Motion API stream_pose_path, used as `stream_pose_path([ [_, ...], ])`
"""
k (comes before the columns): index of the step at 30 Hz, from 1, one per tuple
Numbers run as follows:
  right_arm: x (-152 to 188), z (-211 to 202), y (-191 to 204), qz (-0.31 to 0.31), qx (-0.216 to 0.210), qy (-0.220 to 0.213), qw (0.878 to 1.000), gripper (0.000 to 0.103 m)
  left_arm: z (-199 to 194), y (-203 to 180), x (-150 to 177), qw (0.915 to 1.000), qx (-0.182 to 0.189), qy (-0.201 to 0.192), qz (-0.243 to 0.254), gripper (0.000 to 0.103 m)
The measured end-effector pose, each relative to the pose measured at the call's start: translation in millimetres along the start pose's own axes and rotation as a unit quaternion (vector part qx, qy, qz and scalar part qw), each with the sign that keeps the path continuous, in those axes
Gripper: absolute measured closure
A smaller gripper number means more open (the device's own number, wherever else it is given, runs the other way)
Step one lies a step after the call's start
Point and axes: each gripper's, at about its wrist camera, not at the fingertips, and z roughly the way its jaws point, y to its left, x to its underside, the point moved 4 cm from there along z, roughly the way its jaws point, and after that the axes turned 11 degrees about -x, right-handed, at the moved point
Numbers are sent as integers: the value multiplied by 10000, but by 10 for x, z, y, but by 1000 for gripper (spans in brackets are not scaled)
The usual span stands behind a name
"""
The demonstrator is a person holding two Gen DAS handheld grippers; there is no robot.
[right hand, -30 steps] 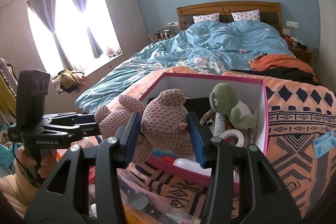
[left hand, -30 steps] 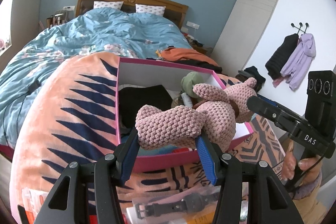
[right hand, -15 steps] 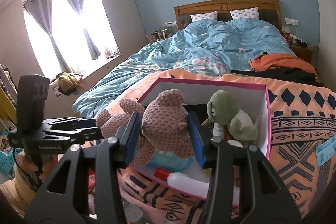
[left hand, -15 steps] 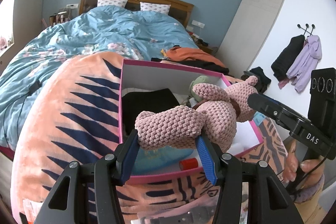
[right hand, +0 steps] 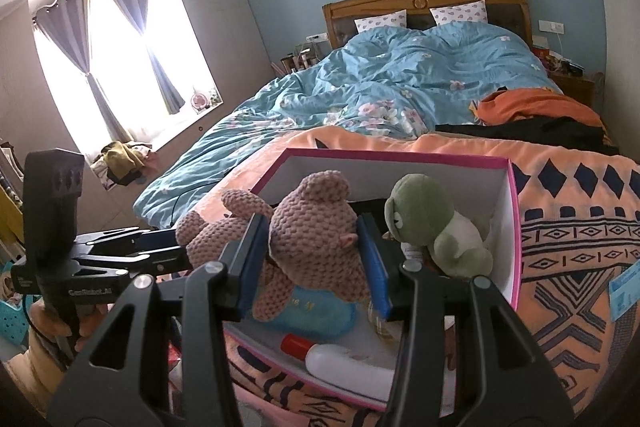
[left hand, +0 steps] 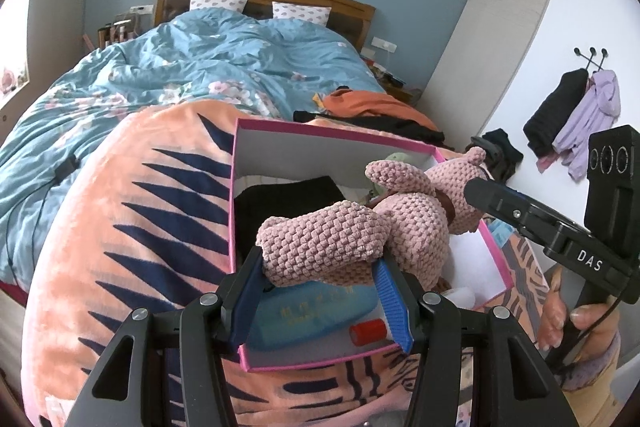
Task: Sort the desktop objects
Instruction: 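Lower the pink bunny over the box rim into the box, then push the pink bunny down into the box with the right gripper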
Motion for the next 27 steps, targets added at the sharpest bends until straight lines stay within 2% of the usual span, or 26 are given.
stream_pose_path([
  [27, -228, 422, -208, -50, 178, 349, 9992, 54, 309, 67, -188, 9994, -301, 94, -146, 52],
])
